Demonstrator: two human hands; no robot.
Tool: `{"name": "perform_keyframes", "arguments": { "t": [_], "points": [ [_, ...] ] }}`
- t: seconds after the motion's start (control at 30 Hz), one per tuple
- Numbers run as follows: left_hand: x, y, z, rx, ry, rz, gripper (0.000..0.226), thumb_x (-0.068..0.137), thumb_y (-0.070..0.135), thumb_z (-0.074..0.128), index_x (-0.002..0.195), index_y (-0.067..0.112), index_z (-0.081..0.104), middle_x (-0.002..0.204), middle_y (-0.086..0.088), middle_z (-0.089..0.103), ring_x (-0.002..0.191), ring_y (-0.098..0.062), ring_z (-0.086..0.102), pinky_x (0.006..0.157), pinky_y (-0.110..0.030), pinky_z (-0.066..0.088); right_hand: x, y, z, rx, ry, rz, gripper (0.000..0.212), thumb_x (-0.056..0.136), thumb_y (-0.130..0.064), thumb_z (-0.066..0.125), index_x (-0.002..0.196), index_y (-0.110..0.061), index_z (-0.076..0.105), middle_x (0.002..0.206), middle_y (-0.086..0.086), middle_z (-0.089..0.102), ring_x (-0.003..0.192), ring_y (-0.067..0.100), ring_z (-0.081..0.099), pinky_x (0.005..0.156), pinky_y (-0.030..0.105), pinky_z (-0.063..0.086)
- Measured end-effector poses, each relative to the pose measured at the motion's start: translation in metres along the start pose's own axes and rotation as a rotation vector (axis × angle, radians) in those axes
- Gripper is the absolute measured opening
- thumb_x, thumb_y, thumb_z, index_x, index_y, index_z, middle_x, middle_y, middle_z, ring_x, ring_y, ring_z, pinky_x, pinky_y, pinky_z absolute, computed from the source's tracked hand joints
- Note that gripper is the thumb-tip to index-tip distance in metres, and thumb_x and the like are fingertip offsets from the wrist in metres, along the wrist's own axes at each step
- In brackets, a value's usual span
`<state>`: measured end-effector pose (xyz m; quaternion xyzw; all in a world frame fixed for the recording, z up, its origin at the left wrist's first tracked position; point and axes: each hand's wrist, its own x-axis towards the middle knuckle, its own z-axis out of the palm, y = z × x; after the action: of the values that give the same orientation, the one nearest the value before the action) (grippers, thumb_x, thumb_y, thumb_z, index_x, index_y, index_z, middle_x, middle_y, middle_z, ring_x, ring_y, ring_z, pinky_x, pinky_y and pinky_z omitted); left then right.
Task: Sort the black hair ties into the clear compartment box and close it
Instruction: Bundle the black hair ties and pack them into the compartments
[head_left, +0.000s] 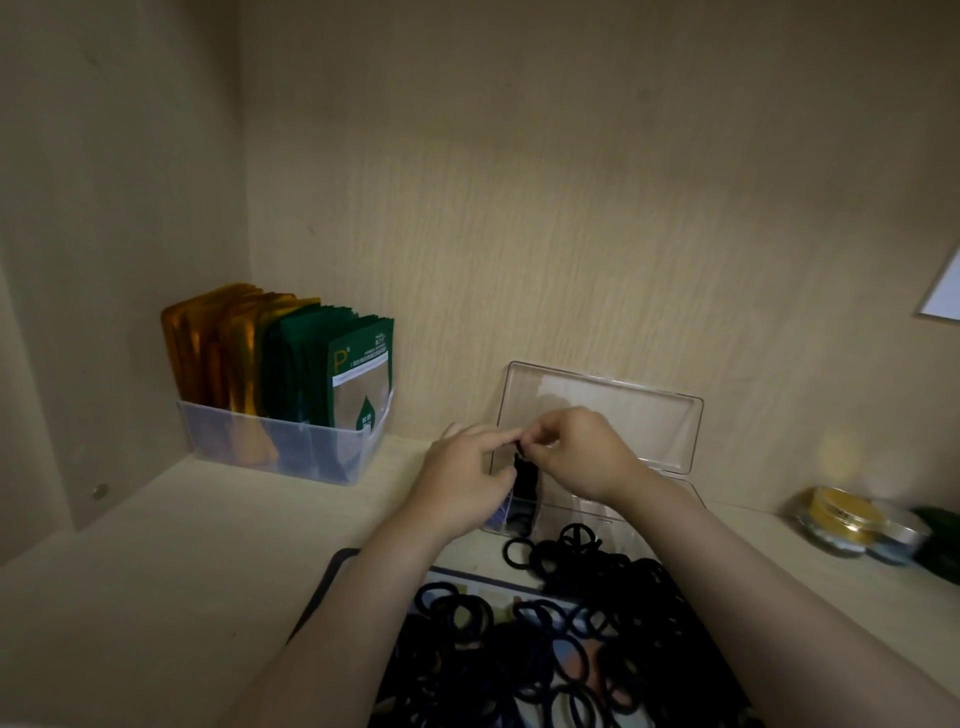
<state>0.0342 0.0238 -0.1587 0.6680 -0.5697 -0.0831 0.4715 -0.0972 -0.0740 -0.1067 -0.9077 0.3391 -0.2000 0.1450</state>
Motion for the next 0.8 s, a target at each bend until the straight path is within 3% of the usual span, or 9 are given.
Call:
{"name": "perform_keyframes", "arguments": {
  "t": [0.13, 0.2, 0.3, 0.37, 0.47, 0.57, 0.8],
  "points": [
    [0.006, 0.012, -0.01, -0.34, -0.019, -0.09, 0.042, 0.091, 0.011, 0.06, 0.124, 0.037, 0.066, 0.131, 0.012, 0.062, 0.125, -0.003, 0.052, 0.107, -0.025, 0.04, 0.0, -0.001, -0.011, 0.222, 0.118, 0.038, 0.013, 0.077, -0.023, 0.083, 0.072, -0.025, 0.071, 0.07, -0.011, 0.071, 0.065, -0.004, 0.063, 0.062, 0.009, 0.046],
    [0.008, 0.016, -0.013, -0.401, -0.042, -0.088, 0.042, 0.092, 0.009, 0.057, 0.12, 0.039, 0.068, 0.128, 0.011, 0.064, 0.124, -0.003, 0.054, 0.104, -0.022, 0.04, -0.003, -0.003, -0.018, 0.292, 0.124, 0.06, 0.01, 0.079, -0.022, 0.082, 0.072, -0.023, 0.074, 0.066, -0.009, 0.072, 0.06, -0.005, 0.061, 0.058, 0.008, 0.043],
    [0.004, 0.014, -0.011, -0.232, -0.023, -0.049, 0.039, 0.094, 0.016, 0.054, 0.119, 0.043, 0.066, 0.127, 0.016, 0.061, 0.123, -0.001, 0.049, 0.095, -0.015, 0.037, -0.011, 0.0, -0.026, 0.332, 0.066, 0.143, 0.009, 0.082, -0.018, 0.077, 0.073, -0.018, 0.075, 0.069, -0.001, 0.075, 0.06, 0.006, 0.063, 0.061, 0.019, 0.049],
    [0.001, 0.011, -0.007, 0.009, -0.036, 0.035, 0.036, 0.095, 0.024, 0.053, 0.124, 0.042, 0.063, 0.129, 0.018, 0.057, 0.126, -0.003, 0.042, 0.103, -0.024, 0.034, -0.019, 0.003, -0.026, 0.368, 0.012, 0.219, 0.006, 0.081, -0.015, 0.076, 0.077, -0.011, 0.077, 0.074, 0.004, 0.076, 0.059, 0.011, 0.061, 0.066, 0.027, 0.053],
    [-0.004, 0.011, -0.002, 0.293, -0.179, 0.097, 0.038, 0.098, 0.031, 0.048, 0.135, 0.035, 0.057, 0.144, 0.016, 0.048, 0.136, -0.009, 0.031, 0.115, -0.034, 0.026, -0.026, 0.01, -0.02, 0.289, 0.001, 0.314, 0.015, 0.078, -0.022, 0.079, 0.079, -0.007, 0.076, 0.072, 0.006, 0.071, 0.065, 0.015, 0.061, 0.068, 0.028, 0.05],
    [-0.007, 0.011, 0.001, 0.332, -0.242, 0.079, 0.042, 0.099, 0.034, 0.047, 0.14, 0.03, 0.053, 0.15, 0.012, 0.043, 0.14, -0.011, 0.027, 0.117, -0.035, 0.025, -0.029, 0.013, -0.017, 0.199, 0.019, 0.372, 0.019, 0.076, -0.028, 0.077, 0.076, -0.01, 0.075, 0.07, 0.004, 0.066, 0.07, 0.015, 0.061, 0.068, 0.027, 0.048],
    [-0.012, 0.02, -0.005, 0.326, -0.172, 0.136, 0.043, 0.096, 0.027, 0.053, 0.139, 0.029, 0.053, 0.14, 0.011, 0.051, 0.134, -0.011, 0.034, 0.111, -0.033, 0.033, -0.035, 0.011, -0.017, 0.034, 0.075, 0.429, 0.021, 0.074, -0.036, 0.068, 0.068, -0.017, 0.072, 0.076, 0.003, 0.071, 0.078, 0.02, 0.067, 0.074, 0.031, 0.057]
  ]
}}
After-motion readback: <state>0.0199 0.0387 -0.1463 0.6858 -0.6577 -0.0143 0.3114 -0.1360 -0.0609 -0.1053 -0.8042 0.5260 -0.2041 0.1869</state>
